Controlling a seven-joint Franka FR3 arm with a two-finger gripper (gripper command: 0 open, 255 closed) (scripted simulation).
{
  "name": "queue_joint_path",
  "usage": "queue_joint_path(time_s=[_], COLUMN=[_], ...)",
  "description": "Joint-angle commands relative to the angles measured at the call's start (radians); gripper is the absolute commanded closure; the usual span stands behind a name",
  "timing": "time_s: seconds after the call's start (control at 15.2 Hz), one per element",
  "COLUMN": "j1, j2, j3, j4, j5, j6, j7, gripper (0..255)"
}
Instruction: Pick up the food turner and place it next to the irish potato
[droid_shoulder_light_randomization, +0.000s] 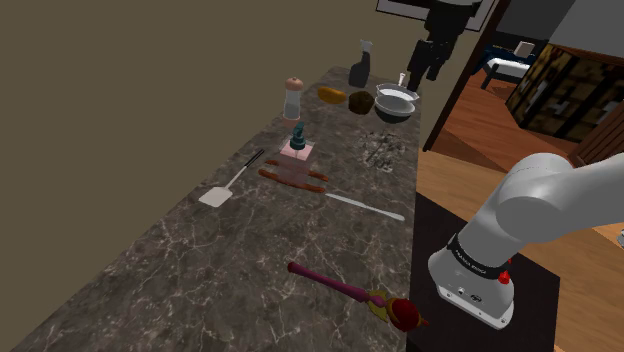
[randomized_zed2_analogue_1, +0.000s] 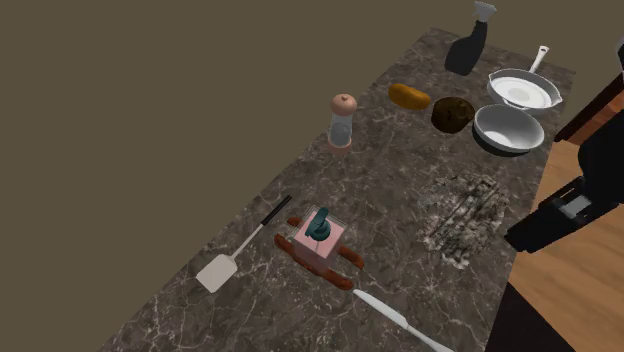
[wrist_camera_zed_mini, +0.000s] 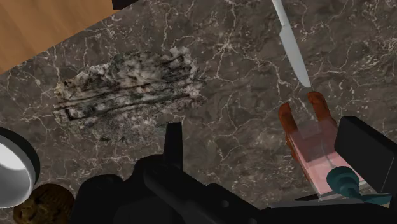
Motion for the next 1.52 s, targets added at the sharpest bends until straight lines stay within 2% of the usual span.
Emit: queue_joint_path(time_s=[0.0,0.4,0.86,1.19,1.45], j1=[0.0,-0.007,-0.029,-0.065,-0.101], j2=[0.0,0.049,0.2,0.361,0.517], j3=[0.0,0.139,0.305,0.421,0.507], j4=[0.0,-0.073,-0.077,-0.025,0.046], j5=[0.0,0.099,0.18,0.188,0.147], j6=[0.0,0.12,0.284,0.4,0.483], j7=[0.0,0.265,0.57,0.794,0.986], gripper=[0,0,0,0,0])
